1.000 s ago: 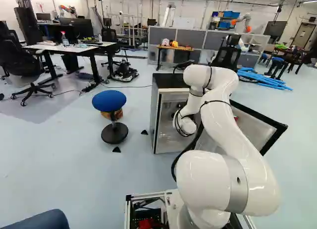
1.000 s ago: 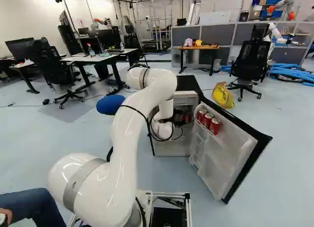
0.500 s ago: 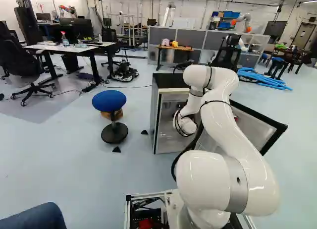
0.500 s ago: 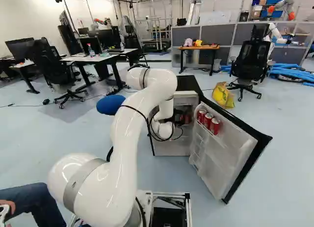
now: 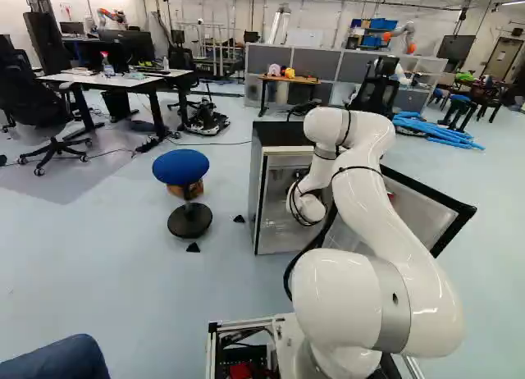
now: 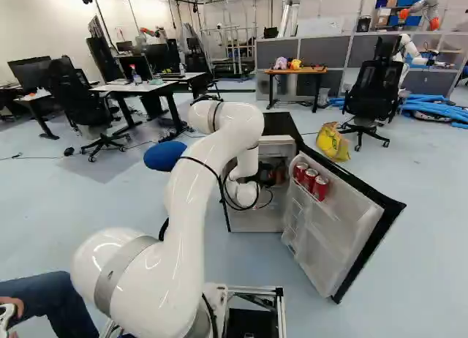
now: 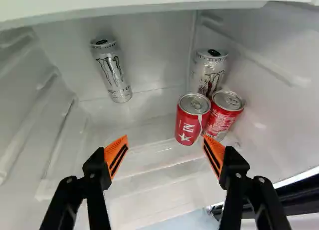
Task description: Grab a drink from the fridge
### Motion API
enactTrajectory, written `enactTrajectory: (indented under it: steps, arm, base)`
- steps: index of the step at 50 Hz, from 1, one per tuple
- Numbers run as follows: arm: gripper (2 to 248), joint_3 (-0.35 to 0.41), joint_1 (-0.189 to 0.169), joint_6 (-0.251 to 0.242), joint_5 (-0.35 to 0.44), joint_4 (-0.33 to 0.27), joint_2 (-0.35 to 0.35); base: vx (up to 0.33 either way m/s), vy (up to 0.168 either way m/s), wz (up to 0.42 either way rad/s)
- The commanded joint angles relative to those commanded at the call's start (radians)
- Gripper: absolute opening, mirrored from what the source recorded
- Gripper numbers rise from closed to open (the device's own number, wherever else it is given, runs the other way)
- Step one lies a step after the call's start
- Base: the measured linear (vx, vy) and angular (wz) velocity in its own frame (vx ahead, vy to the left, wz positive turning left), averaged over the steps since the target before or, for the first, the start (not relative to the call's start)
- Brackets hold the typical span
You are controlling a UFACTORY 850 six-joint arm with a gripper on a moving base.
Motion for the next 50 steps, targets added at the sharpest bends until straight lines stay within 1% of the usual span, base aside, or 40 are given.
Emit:
enactTrajectory:
  steps: [4, 5, 9, 10, 14, 15, 32, 50]
  arm:
    - [209, 0.0, 0.0, 0.0, 0.0, 0.0, 0.0]
    - [197, 0.0, 0.0, 0.0, 0.0, 0.0, 0.0]
    - [197, 0.0, 0.0, 0.0, 0.0, 0.0, 0.0]
    - [184, 0.0, 0.0, 0.0, 0.0, 0.0, 0.0]
    - [184, 0.0, 0.0, 0.0, 0.0, 0.0, 0.0]
    - [178, 0.0, 0.0, 0.0, 0.0, 0.0, 0.0]
    - [180, -0.003, -0.002, 0.0, 0.0, 0.0, -0.002]
    - [180, -0.03, -0.021, 0.0, 0.0, 0.0, -0.016]
  base:
    - [0.0, 0.0, 0.0]
    - [0.0, 0.0, 0.0]
    - [0.0, 0.0, 0.0]
    - [0.0, 0.0, 0.0]
    - [0.0, 0.0, 0.0]
    - [0.0, 0.0, 0.0]
    - [0.0, 0.0, 0.0]
    - [0.0, 0.0, 0.0]
